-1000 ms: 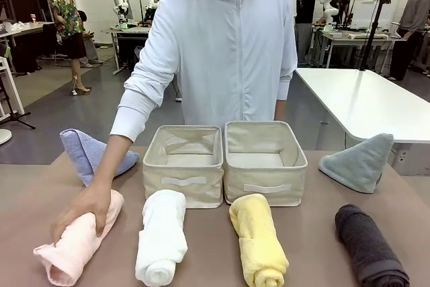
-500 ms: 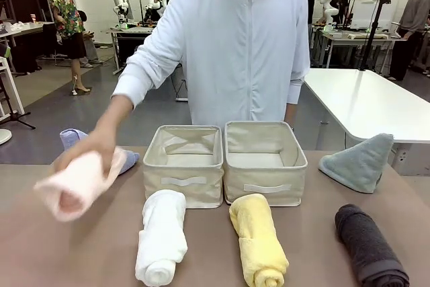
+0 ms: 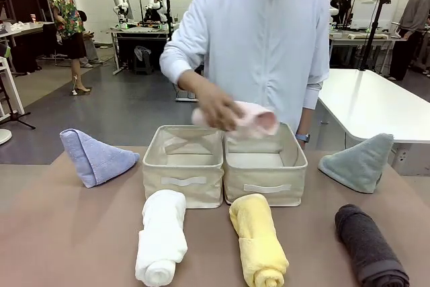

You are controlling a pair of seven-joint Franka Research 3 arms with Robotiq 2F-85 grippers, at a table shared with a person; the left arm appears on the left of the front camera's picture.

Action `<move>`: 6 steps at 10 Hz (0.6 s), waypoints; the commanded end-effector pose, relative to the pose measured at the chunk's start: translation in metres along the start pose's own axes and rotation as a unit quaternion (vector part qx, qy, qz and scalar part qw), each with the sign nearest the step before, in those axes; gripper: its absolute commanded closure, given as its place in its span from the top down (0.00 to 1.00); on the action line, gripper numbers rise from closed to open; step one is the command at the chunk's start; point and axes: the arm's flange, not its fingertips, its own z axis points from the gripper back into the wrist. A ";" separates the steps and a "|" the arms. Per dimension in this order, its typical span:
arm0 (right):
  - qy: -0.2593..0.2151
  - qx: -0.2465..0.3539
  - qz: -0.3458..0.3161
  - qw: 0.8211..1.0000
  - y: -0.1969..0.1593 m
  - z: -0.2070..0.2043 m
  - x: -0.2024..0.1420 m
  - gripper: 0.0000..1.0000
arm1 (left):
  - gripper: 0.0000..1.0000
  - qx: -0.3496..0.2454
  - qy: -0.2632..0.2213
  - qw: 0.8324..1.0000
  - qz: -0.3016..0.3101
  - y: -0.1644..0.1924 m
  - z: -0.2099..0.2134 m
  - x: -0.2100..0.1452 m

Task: Sort the towels based on their folding style.
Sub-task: Pick up one triangle-folded towel and place it in the left Fabric basket.

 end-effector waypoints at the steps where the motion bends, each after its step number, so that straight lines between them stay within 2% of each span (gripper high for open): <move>1: -0.013 0.007 0.008 1.000 -0.003 -0.002 0.002 1.00 | 1.00 -0.003 -0.009 1.000 -0.008 0.000 0.001 0.002; 4: -0.013 0.007 0.008 1.000 -0.003 -0.002 0.002 1.00 | 1.00 0.000 0.000 1.000 0.000 0.000 0.000 0.000; 5: -0.013 0.007 0.008 1.000 -0.003 -0.002 0.002 1.00 | 1.00 0.049 0.063 0.994 0.068 0.021 -0.025 0.000; 6: -0.013 0.007 0.008 1.000 -0.003 -0.002 0.002 1.00 | 1.00 0.100 0.113 0.983 0.100 0.041 -0.050 0.005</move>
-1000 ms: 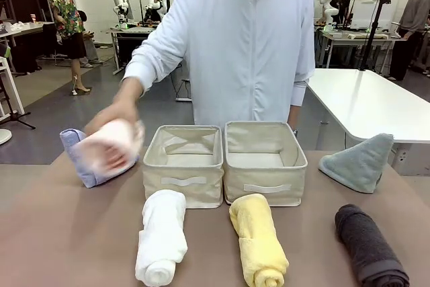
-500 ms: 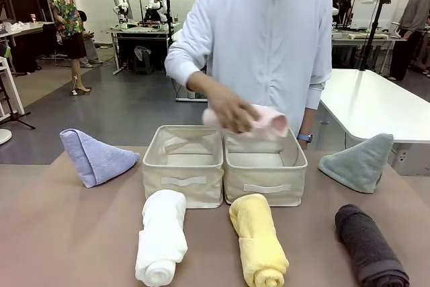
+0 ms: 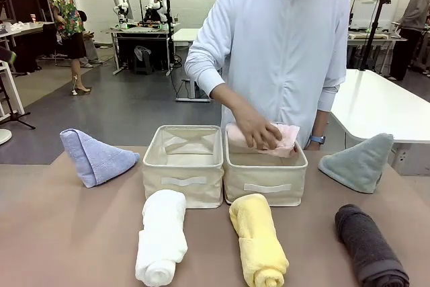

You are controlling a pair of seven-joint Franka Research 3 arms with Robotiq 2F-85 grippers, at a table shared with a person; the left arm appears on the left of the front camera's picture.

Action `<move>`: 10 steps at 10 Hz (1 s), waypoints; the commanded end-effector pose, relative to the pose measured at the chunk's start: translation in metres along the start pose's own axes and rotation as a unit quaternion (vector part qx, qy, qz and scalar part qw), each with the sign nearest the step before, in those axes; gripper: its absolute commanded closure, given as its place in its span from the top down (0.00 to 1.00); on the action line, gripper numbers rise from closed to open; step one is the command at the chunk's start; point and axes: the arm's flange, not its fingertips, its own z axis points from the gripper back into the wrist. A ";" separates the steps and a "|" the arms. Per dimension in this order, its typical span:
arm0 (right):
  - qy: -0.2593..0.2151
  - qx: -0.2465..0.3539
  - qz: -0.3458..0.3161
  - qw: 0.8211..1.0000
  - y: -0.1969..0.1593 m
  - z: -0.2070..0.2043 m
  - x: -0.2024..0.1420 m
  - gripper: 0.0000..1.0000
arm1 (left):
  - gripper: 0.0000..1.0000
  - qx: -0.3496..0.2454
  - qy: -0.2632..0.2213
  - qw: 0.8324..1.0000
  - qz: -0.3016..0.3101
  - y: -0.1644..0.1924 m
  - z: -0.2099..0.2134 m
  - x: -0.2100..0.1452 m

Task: Sort the towels based on their folding style.
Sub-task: Pick up one triangle-folded towel and place it in the left Fabric basket.

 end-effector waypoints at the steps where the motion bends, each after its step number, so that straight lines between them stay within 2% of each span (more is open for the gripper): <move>1: -0.014 0.006 0.007 1.000 -0.003 -0.001 0.001 1.00 | 1.00 0.095 0.107 0.986 0.081 0.028 -0.059 0.017; 2: -0.014 0.006 0.007 1.000 -0.003 -0.001 0.001 1.00 | 1.00 0.149 0.165 0.968 0.113 0.052 -0.090 0.021; 3: -0.014 0.006 0.007 1.000 -0.003 -0.001 0.001 1.00 | 1.00 0.176 0.215 0.951 0.138 0.074 -0.117 0.021; 5: -0.014 0.006 0.007 1.000 -0.003 -0.001 0.001 1.00 | 1.00 0.209 0.272 0.924 0.169 0.114 -0.157 0.011; 7: -0.014 0.006 0.007 1.000 -0.003 -0.001 0.001 1.00 | 1.00 0.220 0.315 0.903 0.194 0.142 -0.177 -0.005; 8: -0.014 0.006 0.007 1.000 -0.003 -0.001 0.001 1.00 | 1.00 0.217 0.332 0.895 0.205 0.153 -0.181 -0.013; 9: -0.014 0.006 0.007 1.000 -0.003 -0.001 0.001 1.00 | 1.00 0.211 0.334 0.895 0.208 0.158 -0.179 -0.016; 10: -0.014 0.006 0.007 1.000 -0.003 -0.001 0.001 1.00 | 1.00 0.198 0.327 0.903 0.196 0.150 -0.171 -0.013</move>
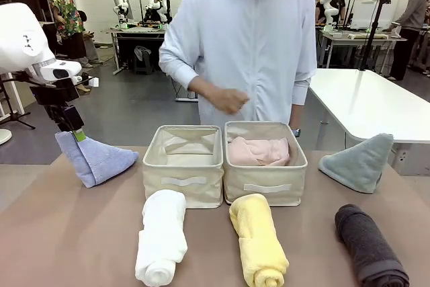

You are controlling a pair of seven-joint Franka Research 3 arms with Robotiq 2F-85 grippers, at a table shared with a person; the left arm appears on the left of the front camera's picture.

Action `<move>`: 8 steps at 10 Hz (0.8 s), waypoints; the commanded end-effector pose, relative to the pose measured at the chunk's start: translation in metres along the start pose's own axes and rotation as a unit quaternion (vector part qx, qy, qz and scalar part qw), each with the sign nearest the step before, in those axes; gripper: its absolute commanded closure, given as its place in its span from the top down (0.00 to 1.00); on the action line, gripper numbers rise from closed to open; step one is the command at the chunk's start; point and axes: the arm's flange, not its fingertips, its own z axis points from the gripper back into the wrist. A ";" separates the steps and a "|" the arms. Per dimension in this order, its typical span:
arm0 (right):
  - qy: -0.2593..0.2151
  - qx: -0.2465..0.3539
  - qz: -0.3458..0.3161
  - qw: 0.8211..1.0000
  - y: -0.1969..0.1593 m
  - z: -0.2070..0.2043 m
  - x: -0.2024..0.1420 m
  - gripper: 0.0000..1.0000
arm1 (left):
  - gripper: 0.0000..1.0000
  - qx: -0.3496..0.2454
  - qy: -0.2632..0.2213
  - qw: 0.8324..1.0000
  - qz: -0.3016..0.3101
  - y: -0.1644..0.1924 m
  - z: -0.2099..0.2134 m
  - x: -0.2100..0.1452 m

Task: Sort the towels based on their folding style.
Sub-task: Pick up one triangle-folded towel and place it in the left Fabric basket.

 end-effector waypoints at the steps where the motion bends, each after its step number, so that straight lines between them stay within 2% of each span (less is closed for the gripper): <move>1: -0.015 0.007 0.008 1.000 -0.002 -0.001 0.001 1.00 | 1.00 0.007 -0.005 1.000 -0.001 -0.004 -0.005 0.000; 7: -0.015 0.007 0.008 1.000 -0.002 -0.001 0.001 1.00 | 1.00 0.000 0.000 1.000 -0.002 -0.002 -0.002 0.001; 8: -0.015 0.007 0.008 1.000 -0.002 -0.001 0.001 1.00 | 1.00 0.003 -0.025 1.000 0.009 -0.001 0.002 0.000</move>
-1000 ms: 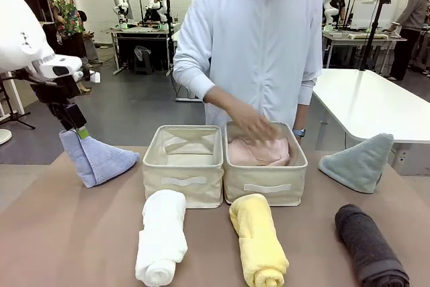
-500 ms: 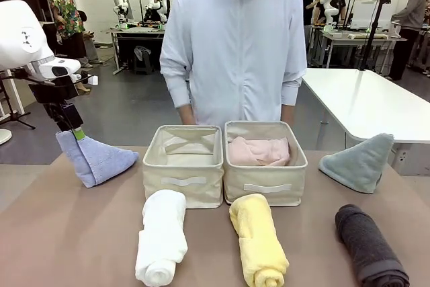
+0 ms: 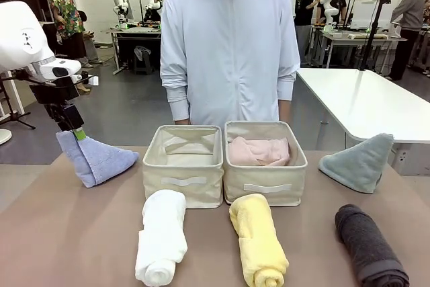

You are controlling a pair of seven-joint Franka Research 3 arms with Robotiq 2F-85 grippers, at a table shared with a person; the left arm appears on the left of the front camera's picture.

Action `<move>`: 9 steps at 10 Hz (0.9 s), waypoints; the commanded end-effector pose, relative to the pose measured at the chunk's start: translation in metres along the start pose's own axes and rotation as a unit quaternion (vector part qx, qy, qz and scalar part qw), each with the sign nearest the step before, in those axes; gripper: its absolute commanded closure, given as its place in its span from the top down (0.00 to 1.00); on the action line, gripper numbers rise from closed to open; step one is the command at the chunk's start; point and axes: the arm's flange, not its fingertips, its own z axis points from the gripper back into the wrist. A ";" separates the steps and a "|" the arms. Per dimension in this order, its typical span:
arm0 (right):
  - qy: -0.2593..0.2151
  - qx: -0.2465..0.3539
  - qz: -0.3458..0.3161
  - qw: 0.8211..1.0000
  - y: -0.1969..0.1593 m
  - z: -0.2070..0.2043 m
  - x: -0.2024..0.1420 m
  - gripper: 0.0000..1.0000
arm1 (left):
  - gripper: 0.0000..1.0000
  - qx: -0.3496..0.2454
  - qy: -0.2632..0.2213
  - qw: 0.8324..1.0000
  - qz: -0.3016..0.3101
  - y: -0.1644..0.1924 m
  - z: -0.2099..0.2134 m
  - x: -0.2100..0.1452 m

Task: Sort the towels based on their folding style.
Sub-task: Pick up one triangle-folded towel and place it in the left Fabric basket.

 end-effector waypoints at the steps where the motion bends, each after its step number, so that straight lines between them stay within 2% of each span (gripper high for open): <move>1: -0.015 0.007 0.008 1.000 -0.002 -0.001 0.002 1.00 | 1.00 0.038 -0.066 0.997 0.028 -0.003 0.012 -0.006; 3: -0.015 0.007 0.008 1.000 -0.002 -0.001 0.002 1.00 | 1.00 0.068 -0.093 0.993 0.035 -0.009 0.022 -0.014; 5: -0.015 0.007 0.008 1.000 -0.002 -0.001 0.002 1.00 | 1.00 0.076 -0.084 0.992 0.052 -0.002 0.018 -0.011; 7: -0.015 0.007 0.008 1.000 -0.002 -0.001 0.002 1.00 | 1.00 0.071 -0.036 0.995 0.058 0.009 -0.003 0.005; 9: -0.015 0.007 0.008 1.000 -0.002 -0.001 0.002 1.00 | 1.00 0.076 -0.008 0.994 0.079 0.023 -0.018 0.017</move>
